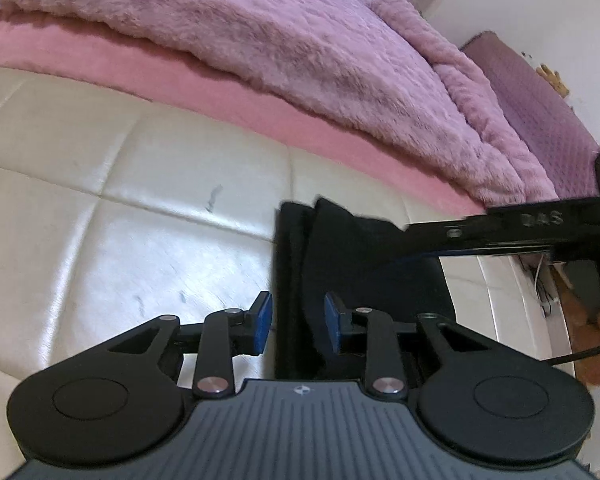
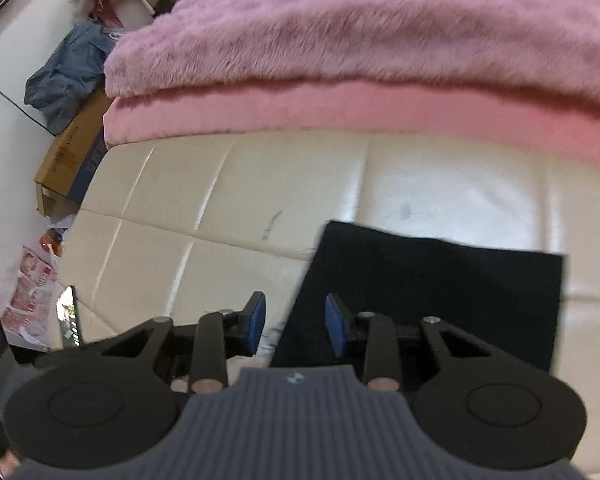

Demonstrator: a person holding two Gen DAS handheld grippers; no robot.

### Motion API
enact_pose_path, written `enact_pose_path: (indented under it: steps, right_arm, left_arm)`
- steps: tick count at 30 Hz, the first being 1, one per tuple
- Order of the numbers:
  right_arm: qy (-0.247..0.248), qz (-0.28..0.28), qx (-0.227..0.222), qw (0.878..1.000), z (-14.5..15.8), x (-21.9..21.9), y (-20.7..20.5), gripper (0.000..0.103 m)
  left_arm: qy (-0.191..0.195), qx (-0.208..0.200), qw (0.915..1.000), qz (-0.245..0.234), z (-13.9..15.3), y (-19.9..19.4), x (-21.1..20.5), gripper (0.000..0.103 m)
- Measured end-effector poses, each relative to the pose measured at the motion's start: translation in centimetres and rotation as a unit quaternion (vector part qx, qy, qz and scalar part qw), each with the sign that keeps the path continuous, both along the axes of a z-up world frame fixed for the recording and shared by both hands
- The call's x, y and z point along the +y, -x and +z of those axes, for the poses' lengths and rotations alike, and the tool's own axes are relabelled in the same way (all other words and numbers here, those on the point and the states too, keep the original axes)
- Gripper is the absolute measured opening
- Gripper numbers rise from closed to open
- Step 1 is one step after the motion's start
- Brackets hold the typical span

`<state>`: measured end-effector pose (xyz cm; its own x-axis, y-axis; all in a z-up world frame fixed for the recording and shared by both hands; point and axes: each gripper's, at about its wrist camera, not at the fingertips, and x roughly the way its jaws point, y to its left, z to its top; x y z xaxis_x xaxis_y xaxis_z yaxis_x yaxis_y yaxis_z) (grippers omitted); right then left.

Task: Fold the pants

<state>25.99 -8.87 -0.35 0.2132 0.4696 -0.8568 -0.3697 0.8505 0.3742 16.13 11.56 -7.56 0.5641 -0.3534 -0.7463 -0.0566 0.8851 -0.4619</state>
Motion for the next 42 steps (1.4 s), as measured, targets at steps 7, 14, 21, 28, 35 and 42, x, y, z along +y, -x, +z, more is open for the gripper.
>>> enact_pose_path:
  steps: [7, 14, 21, 28, 35, 42]
  right_arm:
    - [0.017, -0.017, -0.057, 0.998, -1.2, -8.7, 5.4, 0.032]
    - [0.106, -0.003, -0.132, 0.986, -5.6, -12.4, 14.6, 0.046]
    - [0.146, -0.012, -0.139, 0.979, -9.7, -13.6, 16.5, 0.032]
    - [0.159, 0.004, -0.13, 0.979, -11.1, -14.0, 16.4, 0.0]
    - [0.151, -0.013, -0.114, 0.982, -11.2, -14.9, 16.3, 0.0]
    - [0.125, -0.041, -0.097, 0.987, -9.6, -16.4, 15.7, 0.001]
  left_arm:
    - [-0.034, -0.018, 0.9974, -0.061, -0.4, 1.5, -4.1, 0.036]
    - [-0.057, 0.013, 0.9975, -0.039, -2.3, 2.2, -4.5, 0.054]
    - [-0.015, 0.054, 0.9984, -0.012, -4.3, 2.2, -3.7, 0.034]
    - [-0.038, 0.077, 0.9963, 0.003, -5.6, 2.1, -3.7, 0.009]
    - [-0.085, 0.089, 0.9923, -0.014, -5.4, 2.1, -4.8, 0.009]
    - [-0.104, 0.088, 0.9906, -0.013, -3.2, 1.7, -4.0, 0.016]
